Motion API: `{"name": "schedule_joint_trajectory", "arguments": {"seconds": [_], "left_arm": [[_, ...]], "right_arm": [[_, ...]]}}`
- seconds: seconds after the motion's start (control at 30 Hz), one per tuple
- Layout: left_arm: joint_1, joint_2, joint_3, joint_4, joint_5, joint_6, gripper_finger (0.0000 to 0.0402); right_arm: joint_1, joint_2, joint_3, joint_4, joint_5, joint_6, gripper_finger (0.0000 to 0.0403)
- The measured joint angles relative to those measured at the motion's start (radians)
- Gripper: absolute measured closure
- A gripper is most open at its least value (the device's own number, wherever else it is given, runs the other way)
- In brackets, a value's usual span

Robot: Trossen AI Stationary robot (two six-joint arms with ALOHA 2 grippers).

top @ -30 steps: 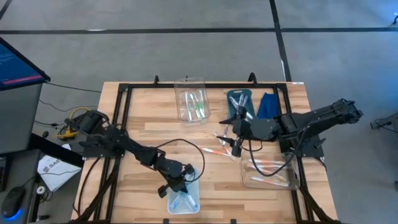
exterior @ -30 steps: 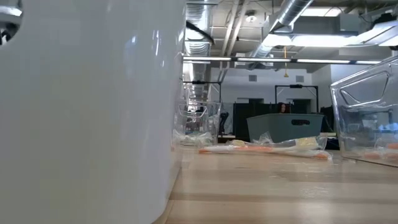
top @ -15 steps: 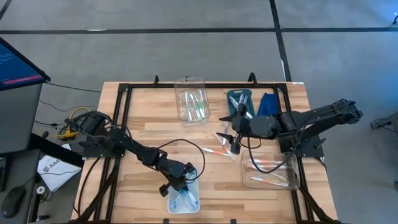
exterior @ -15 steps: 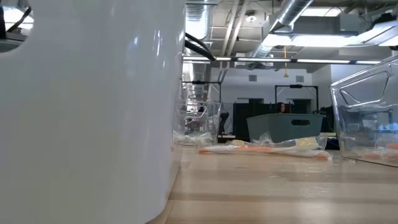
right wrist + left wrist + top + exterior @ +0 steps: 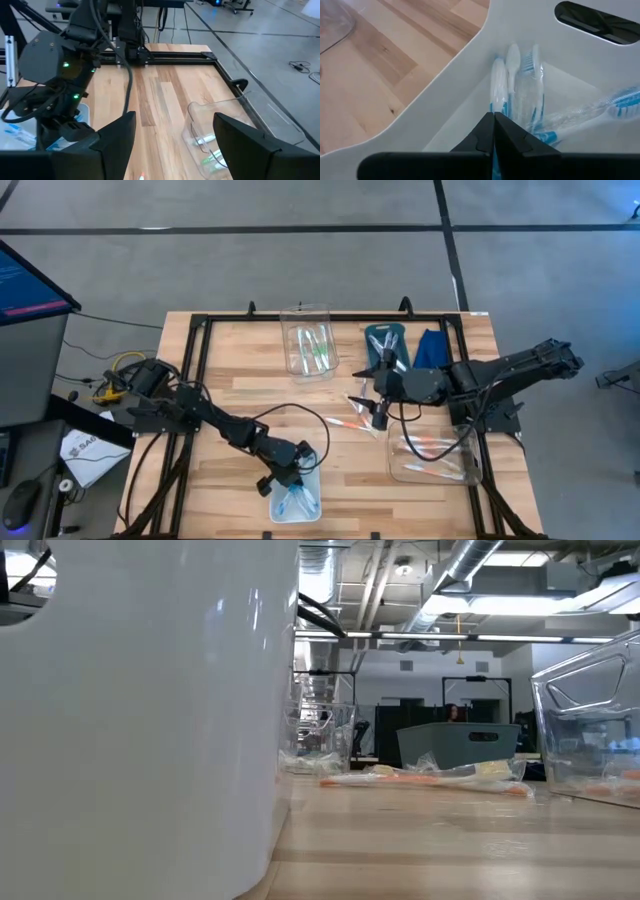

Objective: Pick & Place Toothbrushes
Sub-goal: Put the blue toothbrush into the white bin, then put the orange toothbrush into the bottom transparent bin

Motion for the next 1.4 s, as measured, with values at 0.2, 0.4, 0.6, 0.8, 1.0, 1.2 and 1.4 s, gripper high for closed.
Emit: {"name": "schedule_joint_trajectory", "arguments": {"seconds": [0.2,0.4,0.6,0.8,1.0,1.2,1.4], "left_arm": [[0.0,0.0,0.0,0.0,-0.016,-0.05,0.037],[0.0,0.0,0.0,0.0,-0.017,-0.071,0.0312],[0.0,-0.009,0.0,-0.004,-0.017,-0.071,0.028],[-0.001,-0.029,0.0,-0.023,-0.042,-0.072,0.0272],[-0.011,-0.087,0.0,-0.047,-0.078,-0.097,0.0273],[-0.025,-0.161,-0.002,-0.055,-0.077,-0.13,0.027],[-0.023,-0.243,-0.002,-0.033,-0.099,-0.157,0.027]], "right_arm": [[0.0,0.0,0.0,-0.013,0.0,0.0,0.0143],[0.0,0.0,0.0,-0.019,0.0,0.0,0.0143],[0.0,0.0,0.0,-0.019,0.0,0.0,0.0143],[0.0,0.0,0.0,-0.025,0.0,0.0,0.0143],[0.0,-0.001,0.0,-0.034,0.001,0.0,0.0143],[0.0,-0.001,0.0,-0.041,0.001,0.0,0.0143],[0.0,-0.001,0.0,-0.044,0.001,0.0,0.0143]]}}
